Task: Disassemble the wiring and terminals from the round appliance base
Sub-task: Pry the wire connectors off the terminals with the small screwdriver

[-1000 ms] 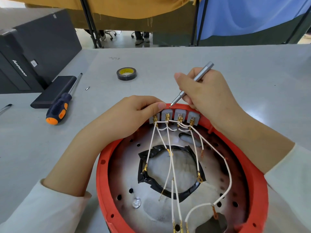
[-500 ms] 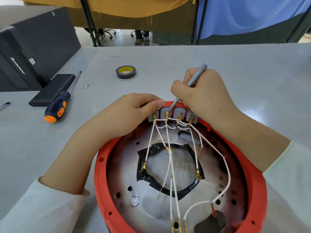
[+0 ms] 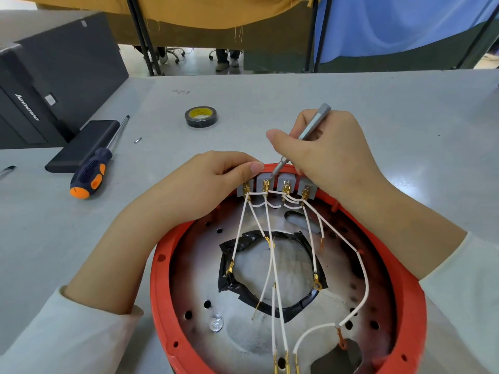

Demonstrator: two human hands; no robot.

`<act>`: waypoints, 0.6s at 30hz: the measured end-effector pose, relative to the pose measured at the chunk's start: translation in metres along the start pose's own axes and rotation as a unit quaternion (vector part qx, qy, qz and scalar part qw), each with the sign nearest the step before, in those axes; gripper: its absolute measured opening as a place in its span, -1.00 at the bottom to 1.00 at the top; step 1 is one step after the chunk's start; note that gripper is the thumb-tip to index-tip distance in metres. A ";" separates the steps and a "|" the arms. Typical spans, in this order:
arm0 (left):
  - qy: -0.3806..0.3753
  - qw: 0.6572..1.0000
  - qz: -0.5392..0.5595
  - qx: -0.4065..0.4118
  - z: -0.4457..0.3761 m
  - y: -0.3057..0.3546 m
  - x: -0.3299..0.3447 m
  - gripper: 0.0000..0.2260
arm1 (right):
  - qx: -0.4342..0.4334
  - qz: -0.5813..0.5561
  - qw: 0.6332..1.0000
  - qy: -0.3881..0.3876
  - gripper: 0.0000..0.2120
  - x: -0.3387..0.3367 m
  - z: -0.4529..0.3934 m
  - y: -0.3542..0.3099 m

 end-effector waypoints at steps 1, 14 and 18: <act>-0.001 1.000 -0.001 0.000 0.000 0.000 0.000 -0.71 | 0.004 -0.010 1.000 0.000 -0.63 -0.001 0.001 0.001; -0.001 1.000 -0.003 -0.004 0.000 -0.002 0.000 -0.72 | 0.020 -0.033 0.999 -0.006 -0.56 -0.001 0.000 0.000; -0.002 1.000 -0.003 -0.004 0.000 -0.001 0.000 -0.72 | 0.016 -0.020 1.000 -0.010 -0.58 0.000 0.000 -0.001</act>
Point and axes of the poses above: each hand's wrist, its own z-axis away from the middle knuckle, its own x-axis out of the palm, y = z × x, the point moved 5 cm from there along -z, towards the middle knuckle
